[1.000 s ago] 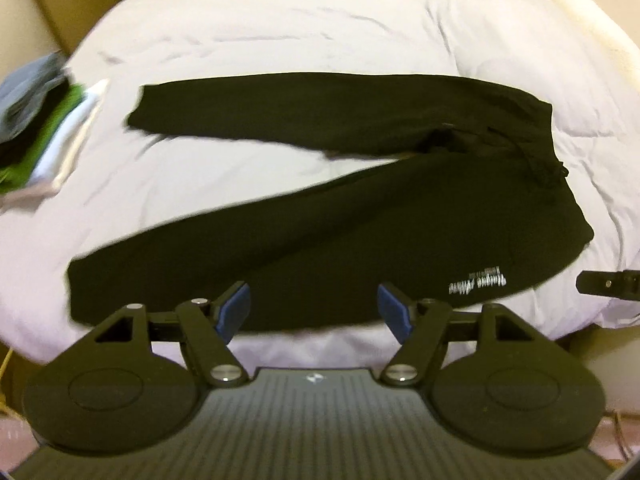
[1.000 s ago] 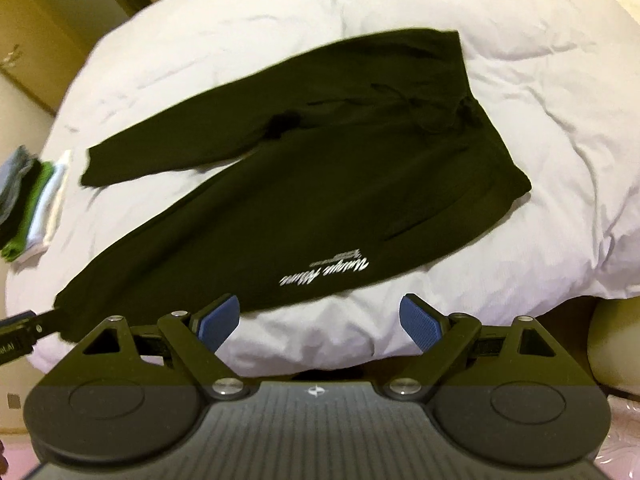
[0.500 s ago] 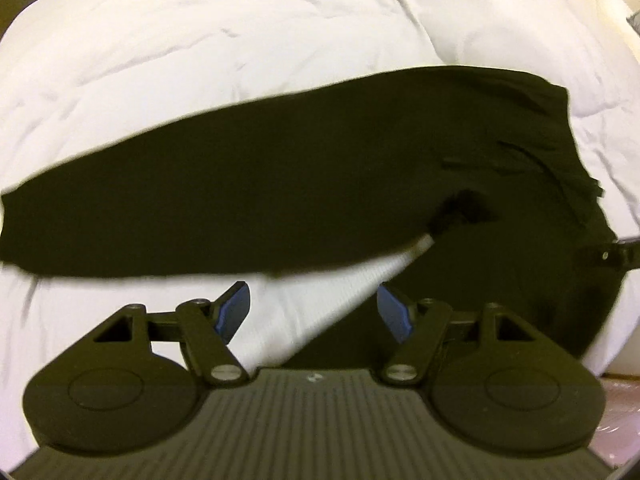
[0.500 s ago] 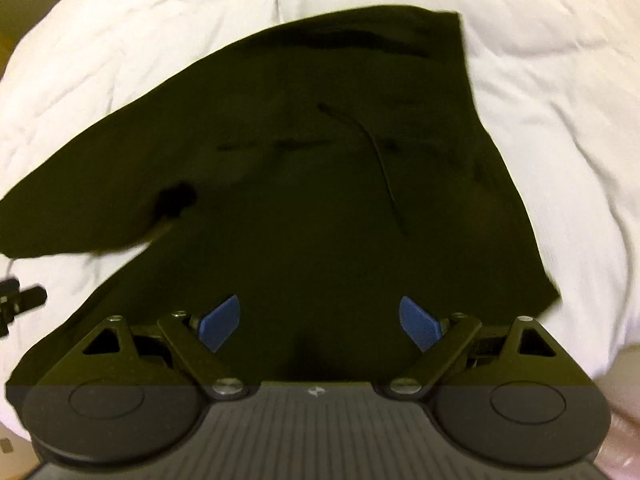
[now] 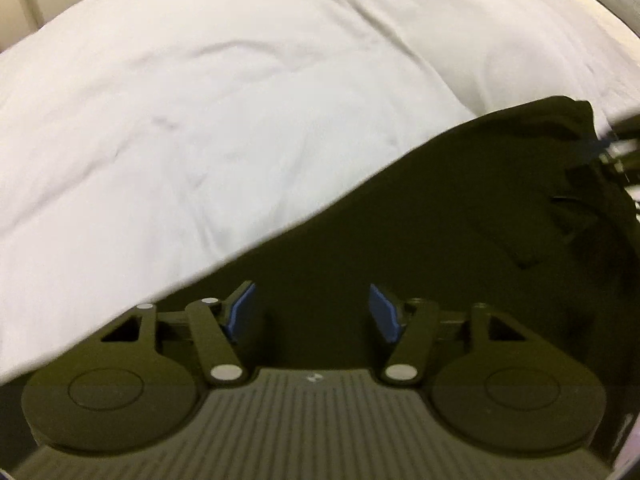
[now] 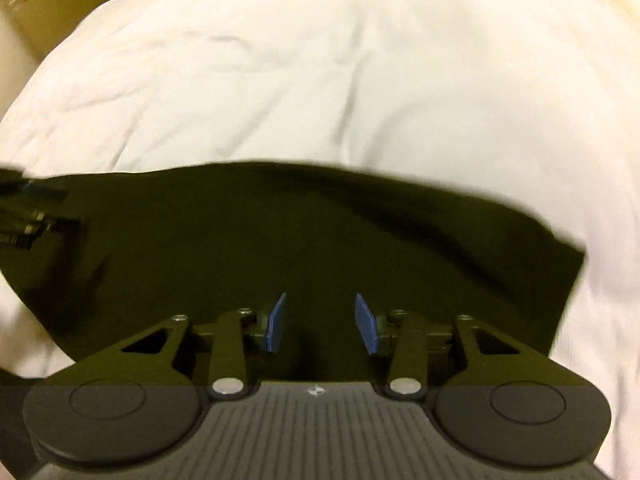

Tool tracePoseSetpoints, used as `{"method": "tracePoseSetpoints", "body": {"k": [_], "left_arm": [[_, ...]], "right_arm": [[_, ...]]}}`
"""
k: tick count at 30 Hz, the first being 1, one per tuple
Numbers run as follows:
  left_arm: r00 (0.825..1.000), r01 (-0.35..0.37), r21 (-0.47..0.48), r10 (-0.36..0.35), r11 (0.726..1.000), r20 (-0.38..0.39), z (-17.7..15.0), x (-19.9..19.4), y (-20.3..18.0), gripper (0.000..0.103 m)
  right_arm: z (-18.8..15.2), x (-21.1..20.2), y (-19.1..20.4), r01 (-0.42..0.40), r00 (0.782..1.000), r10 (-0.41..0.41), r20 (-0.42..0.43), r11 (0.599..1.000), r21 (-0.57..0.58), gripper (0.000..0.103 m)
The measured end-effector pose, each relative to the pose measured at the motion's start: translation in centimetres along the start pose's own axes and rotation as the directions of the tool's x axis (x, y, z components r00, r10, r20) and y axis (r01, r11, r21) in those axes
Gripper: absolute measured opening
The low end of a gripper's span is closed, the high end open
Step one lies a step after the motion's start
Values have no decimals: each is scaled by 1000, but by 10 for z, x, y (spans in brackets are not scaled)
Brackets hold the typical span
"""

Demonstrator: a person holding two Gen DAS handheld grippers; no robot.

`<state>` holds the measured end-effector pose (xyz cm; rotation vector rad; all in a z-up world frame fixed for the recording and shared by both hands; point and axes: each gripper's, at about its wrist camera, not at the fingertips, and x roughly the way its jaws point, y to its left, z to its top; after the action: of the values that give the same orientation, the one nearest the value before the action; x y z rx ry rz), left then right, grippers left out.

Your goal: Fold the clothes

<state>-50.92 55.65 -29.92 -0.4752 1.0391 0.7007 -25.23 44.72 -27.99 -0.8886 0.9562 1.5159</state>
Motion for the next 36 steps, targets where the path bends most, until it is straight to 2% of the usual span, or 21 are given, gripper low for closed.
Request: {"method": "tracePoseSetpoints", "body": {"k": [4,7,10,13,15,16,17,18,19,20,24,29,32,36], "left_arm": [[999,34,110,-35,993,11,16,23,14,64],[998,63,180,-59,982,-28,24,46,28,67],[993,94,216,-75,972,-95,26,66,42,67],[983,142,226,-110,964,-150,24,81,54,64],[979,158,250,-119,955,-164,24,85,51,48],[977,169,267,-126,949,-171,24,86,48,32],[979,159,291,-114,943,-167,24,83,42,19],[982,147,315,-99,938,-161,24,80,37,11],[986,125,328,-81,936,-143,22,72,32,4],[990,102,340,-63,935,-123,20,65,28,2],[1000,24,313,-23,949,-7,2,2,8,1],[996,-31,234,11,972,88,-44,-102,-40,1],[996,-47,190,31,981,86,-87,-144,-85,1],[999,-41,77,40,996,21,-155,-159,-138,2]], "right_arm": [[25,10,-6,44,999,-39,37,988,-148,42],[46,17,-14,70,997,-60,56,974,-216,47],[57,31,-16,114,993,-104,46,934,-338,52],[56,45,-17,128,990,-139,7,888,-442,52],[56,56,-20,121,987,-157,-31,863,-491,45],[54,58,-22,116,986,-160,-46,856,-503,26],[53,61,-24,110,985,-164,-61,850,-515,17],[52,55,-25,107,986,-156,-53,850,-516,6],[50,50,-26,103,988,-148,-45,849,-518,5],[49,45,-28,100,989,-140,-38,849,-519,5],[35,1,-26,138,990,-131,49,849,-510,4],[-16,-73,-9,196,976,-123,180,857,-477,4],[-57,-108,11,214,967,-125,221,871,-442,3],[-131,-141,22,167,975,-95,201,909,-382,3]]}}
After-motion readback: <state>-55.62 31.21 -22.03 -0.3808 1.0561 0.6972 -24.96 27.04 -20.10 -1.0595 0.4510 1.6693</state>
